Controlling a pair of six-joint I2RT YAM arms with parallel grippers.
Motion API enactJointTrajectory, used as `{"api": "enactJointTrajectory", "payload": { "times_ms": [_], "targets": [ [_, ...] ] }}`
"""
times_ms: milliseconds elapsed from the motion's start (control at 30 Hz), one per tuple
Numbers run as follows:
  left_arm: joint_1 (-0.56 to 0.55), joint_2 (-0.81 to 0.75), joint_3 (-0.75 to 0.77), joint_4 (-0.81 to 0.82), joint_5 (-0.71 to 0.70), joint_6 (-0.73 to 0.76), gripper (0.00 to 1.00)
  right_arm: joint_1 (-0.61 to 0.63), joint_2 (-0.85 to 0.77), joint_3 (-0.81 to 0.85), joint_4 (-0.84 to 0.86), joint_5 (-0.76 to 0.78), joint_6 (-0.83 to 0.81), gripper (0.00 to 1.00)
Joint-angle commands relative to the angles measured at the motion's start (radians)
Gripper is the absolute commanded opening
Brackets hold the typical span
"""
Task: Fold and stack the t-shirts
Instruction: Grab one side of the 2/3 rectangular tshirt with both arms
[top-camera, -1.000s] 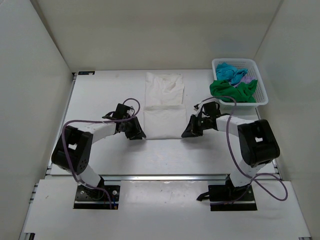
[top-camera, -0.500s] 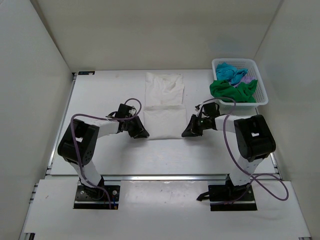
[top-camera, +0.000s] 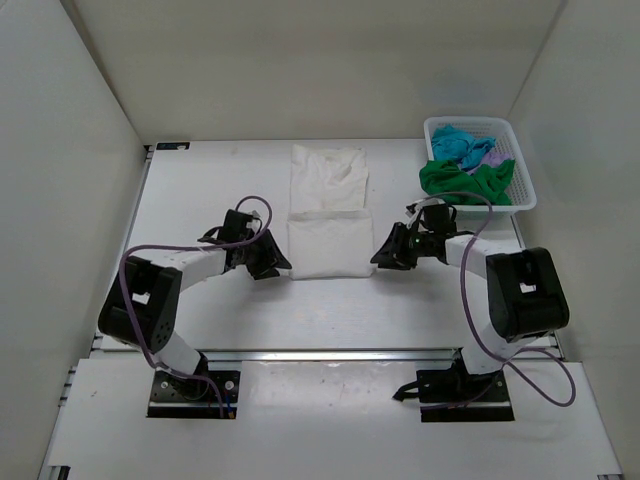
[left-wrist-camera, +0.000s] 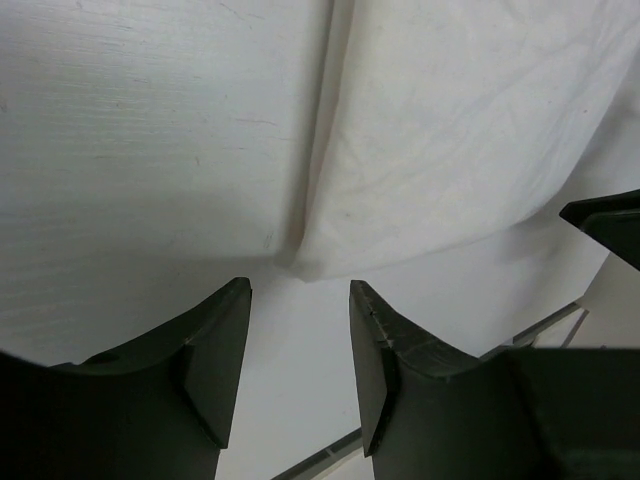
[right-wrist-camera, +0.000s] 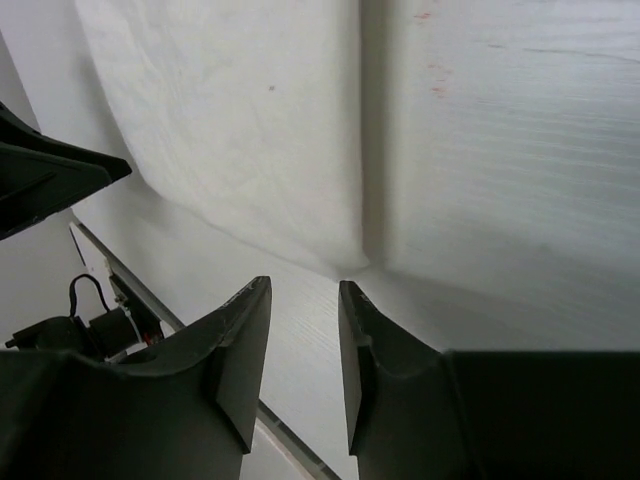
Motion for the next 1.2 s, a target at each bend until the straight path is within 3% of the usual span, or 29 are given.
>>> {"api": "enactJointTrajectory", "payload": {
  "times_ms": [0,233,400,433,533,600,800,967,1067,1167],
  "targets": [
    [-0.018,0.036,-0.014,0.032,0.006,-0.013,0.55,-0.015,0.028,-0.013,0.016,0.003,-0.022,0.31],
    [-0.044,0.094,0.000,0.064,0.012,-0.039,0.50,0.006,0.107,0.010,0.056,-0.008,-0.002,0.33],
    [-0.032,0.099,-0.014,0.067,-0.018,-0.035,0.26,0.032,0.141,0.011,0.094,-0.017,0.013,0.31],
    [-0.030,0.096,-0.023,0.064,-0.027,-0.033,0.25,0.034,0.144,0.007,0.105,-0.015,0.018,0.29],
    [-0.028,0.094,-0.004,0.049,-0.029,-0.010,0.13,0.046,0.164,0.018,0.094,-0.011,0.016,0.06],
    [-0.036,0.080,0.004,0.030,-0.038,0.001,0.03,0.051,0.141,0.015,0.074,-0.001,0.015,0.00],
    [-0.061,-0.048,-0.049,-0.132,-0.017,0.091,0.00,0.103,-0.043,-0.088,-0.033,0.046,-0.005,0.00],
    [-0.053,-0.385,-0.163,-0.380,-0.003,0.151,0.00,0.185,-0.357,-0.279,-0.132,0.080,0.060,0.00],
    [-0.079,-0.550,-0.140,-0.558,-0.015,0.130,0.00,0.277,-0.538,-0.286,-0.266,0.130,0.120,0.00],
    [-0.024,-0.638,-0.097,-0.617,0.028,0.105,0.00,0.325,-0.631,-0.220,-0.343,0.167,0.172,0.00]
  ]
}}
